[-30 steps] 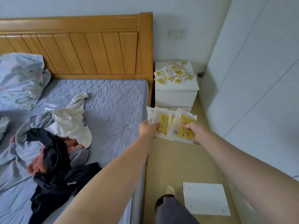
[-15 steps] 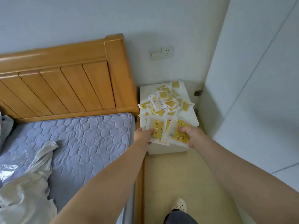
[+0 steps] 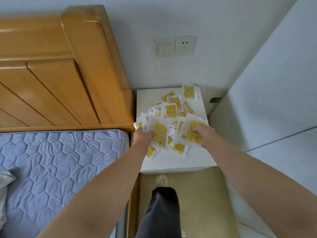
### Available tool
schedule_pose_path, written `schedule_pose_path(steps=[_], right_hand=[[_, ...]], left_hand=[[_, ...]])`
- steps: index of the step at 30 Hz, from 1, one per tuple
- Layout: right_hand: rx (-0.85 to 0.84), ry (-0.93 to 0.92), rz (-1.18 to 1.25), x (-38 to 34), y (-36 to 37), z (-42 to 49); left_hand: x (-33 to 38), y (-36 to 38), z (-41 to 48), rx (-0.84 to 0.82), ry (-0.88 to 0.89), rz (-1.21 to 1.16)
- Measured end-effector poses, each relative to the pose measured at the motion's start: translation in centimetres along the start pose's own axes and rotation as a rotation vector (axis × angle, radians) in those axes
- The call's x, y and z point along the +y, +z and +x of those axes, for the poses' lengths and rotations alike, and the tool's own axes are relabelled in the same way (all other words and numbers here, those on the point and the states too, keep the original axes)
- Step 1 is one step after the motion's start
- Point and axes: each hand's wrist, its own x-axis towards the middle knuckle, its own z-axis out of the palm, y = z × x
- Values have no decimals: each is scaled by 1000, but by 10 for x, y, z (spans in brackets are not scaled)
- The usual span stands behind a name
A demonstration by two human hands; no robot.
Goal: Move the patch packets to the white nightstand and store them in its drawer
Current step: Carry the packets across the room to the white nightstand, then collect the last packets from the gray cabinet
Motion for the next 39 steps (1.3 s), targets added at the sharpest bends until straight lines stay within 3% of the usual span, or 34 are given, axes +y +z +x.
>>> schedule_pose_path(steps=[5,10,12,15,18,25,31,39], right_hand=[[10,-49,-218,-40,25,84],[150,-72,-346,-54,52,156],[153,-98,-491,-51,59,173],[192,-144,-734,-37,65,187],[248,-232,-980,-27,71,189],[124,-243,-1046,-25,72,183],[77,-430,-1082,-36,62,149],[22,-740,-1153,-32,42,62]], left_hand=[[23,33,80,-41,-66,107],[27,63,142,-165,-59,313],[19,70,157,-213,82,553],[-3,75,170,-237,321,1142],[-15,73,179,-256,349,1370],[-12,68,180,-292,418,1415],[2,54,155,-247,463,1389],[16,30,60,-22,583,1326]])
